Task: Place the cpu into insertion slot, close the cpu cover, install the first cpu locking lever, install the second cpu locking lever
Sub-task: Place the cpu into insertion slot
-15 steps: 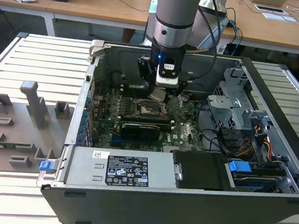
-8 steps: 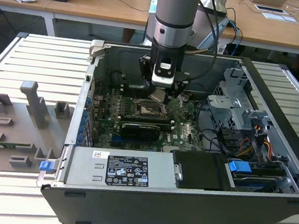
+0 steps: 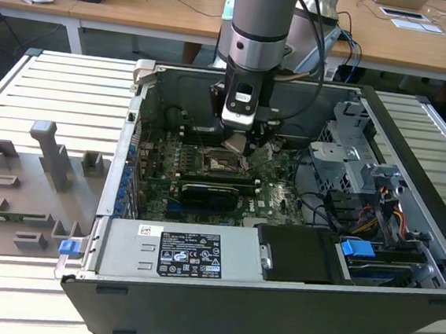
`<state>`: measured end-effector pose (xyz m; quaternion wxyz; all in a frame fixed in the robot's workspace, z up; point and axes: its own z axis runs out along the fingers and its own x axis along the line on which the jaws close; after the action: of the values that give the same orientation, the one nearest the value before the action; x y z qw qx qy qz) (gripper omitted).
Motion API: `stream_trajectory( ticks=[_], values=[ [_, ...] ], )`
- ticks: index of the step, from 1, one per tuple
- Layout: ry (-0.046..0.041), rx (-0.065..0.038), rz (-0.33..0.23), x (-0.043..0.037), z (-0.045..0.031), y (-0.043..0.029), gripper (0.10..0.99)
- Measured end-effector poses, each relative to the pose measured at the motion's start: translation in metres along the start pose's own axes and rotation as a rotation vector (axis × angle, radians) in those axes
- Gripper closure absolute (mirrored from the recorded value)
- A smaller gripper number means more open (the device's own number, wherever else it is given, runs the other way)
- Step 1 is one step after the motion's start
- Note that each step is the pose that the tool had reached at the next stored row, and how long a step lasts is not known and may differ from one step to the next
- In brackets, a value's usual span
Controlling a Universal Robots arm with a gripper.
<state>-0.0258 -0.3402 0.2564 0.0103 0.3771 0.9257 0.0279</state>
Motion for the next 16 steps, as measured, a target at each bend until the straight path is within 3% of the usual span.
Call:
stream_trajectory(
  ticks=[16],
  values=[
    [-0.018, 0.011, 0.124, 0.0, 0.0001, 0.0, 0.541]
  ],
)
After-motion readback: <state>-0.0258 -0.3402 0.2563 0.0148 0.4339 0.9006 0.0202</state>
